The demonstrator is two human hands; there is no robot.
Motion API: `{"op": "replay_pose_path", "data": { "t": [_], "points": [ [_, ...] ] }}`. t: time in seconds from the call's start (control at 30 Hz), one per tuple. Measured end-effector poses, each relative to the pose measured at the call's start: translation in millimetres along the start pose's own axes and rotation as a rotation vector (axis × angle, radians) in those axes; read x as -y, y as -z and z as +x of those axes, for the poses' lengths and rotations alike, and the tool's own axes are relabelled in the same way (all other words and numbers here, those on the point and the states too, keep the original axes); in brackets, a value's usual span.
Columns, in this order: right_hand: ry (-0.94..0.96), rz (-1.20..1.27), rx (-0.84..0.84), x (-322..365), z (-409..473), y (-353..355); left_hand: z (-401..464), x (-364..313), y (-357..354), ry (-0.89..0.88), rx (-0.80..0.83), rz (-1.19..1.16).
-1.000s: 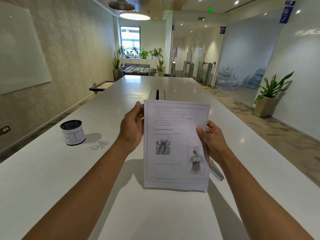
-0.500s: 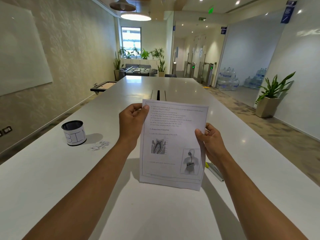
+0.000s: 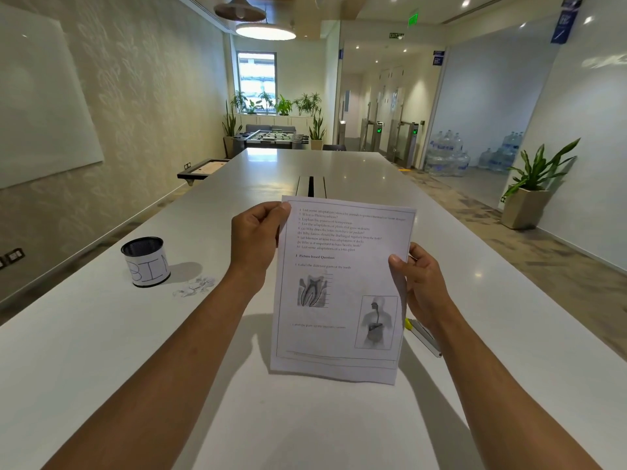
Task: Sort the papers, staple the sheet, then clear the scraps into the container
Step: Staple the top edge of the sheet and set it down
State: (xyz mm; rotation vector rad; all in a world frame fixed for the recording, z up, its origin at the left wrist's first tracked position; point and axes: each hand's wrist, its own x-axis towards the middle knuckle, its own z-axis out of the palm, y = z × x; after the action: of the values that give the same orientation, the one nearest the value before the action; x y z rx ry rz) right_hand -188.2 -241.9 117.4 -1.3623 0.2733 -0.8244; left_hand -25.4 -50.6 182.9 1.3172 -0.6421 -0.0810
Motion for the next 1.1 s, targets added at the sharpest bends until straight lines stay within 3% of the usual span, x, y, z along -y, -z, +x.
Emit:
{"op": "replay_pose_path", "data": {
  "t": [0.37,0.47,0.73,0.93,1.1],
  "points": [
    [0.005,-0.019,-0.026,4,0,-3,-8,-10,-3,0.014,0.062,-0.079],
    [0.043,-0.076,-0.13,7,5,-4,-11,-17,-2,-0.014,0.105,-0.096],
    [0.488,-0.708,-0.319,60,4,-51,-13,-25,-6,-0.158,0.215,0.103],
    [0.532,-0.862,0.065,88,-3,-82,-14,-28,-10,-0.243,0.27,0.228],
    [0.419,-0.832,0.156,97,3,-93,-17,-28,-14,-0.273,0.273,0.255]
  ]
}}
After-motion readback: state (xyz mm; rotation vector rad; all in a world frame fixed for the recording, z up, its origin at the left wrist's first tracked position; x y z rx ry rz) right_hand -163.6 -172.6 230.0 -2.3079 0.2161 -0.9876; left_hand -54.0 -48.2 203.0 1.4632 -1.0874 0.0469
